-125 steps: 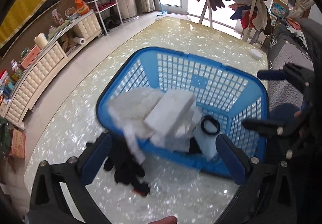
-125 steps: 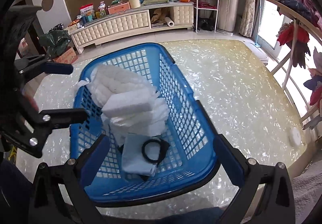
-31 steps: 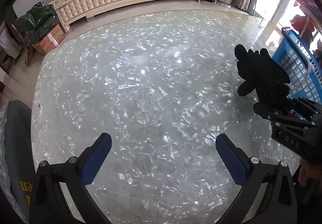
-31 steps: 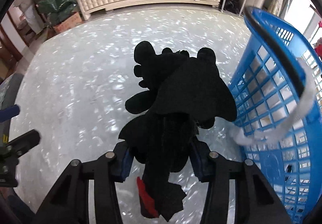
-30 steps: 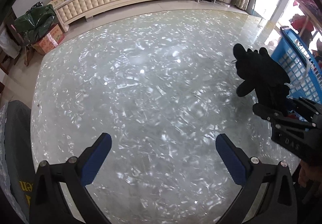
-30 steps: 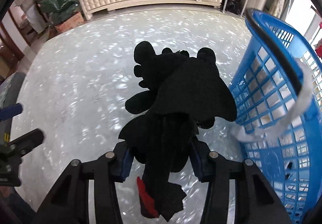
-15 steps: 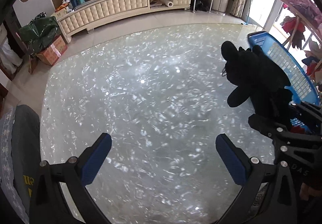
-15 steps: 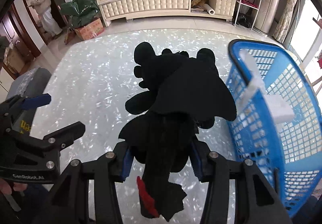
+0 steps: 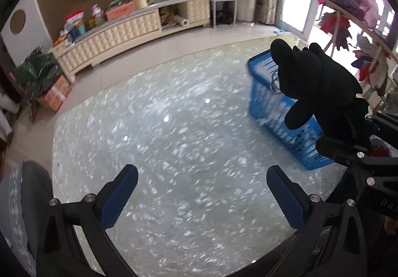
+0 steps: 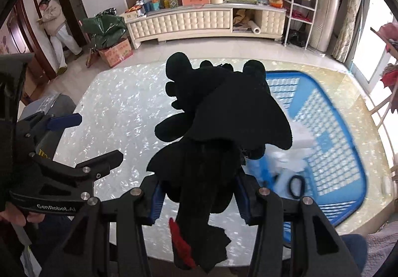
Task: Organize soft objects
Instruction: 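Lift the black plush toy over the basket with the right tool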
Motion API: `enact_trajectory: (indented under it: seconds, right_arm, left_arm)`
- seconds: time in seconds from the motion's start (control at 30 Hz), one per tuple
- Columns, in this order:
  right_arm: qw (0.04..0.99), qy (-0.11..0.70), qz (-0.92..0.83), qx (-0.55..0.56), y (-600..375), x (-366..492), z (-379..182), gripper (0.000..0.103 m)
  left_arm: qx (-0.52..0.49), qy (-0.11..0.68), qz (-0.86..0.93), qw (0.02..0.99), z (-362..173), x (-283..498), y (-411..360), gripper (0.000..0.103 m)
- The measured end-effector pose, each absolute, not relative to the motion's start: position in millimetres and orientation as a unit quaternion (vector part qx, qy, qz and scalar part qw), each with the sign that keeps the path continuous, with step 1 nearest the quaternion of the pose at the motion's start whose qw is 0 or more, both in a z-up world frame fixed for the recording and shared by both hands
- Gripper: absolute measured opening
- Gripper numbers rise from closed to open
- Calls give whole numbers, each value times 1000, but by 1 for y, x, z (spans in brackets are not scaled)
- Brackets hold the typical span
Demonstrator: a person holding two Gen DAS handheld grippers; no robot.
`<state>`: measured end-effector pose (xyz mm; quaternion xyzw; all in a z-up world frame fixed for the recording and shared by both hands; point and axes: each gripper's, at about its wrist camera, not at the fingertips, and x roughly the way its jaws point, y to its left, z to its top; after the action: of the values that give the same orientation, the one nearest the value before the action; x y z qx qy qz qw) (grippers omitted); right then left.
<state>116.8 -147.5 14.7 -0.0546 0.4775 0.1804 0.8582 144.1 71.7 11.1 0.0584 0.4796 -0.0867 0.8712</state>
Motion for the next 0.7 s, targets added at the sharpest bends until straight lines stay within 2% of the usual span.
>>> enact_trajectory:
  seconds: [0.33, 0.7]
  right_arm:
    - [873, 464, 146, -44, -197, 109, 20, 46]
    - [875, 469, 116, -23, -231, 112, 21, 46]
  left_arm:
    - [68, 454, -134, 878, 36, 149, 19, 103]
    - [88, 450, -170, 872, 38, 163, -33, 103]
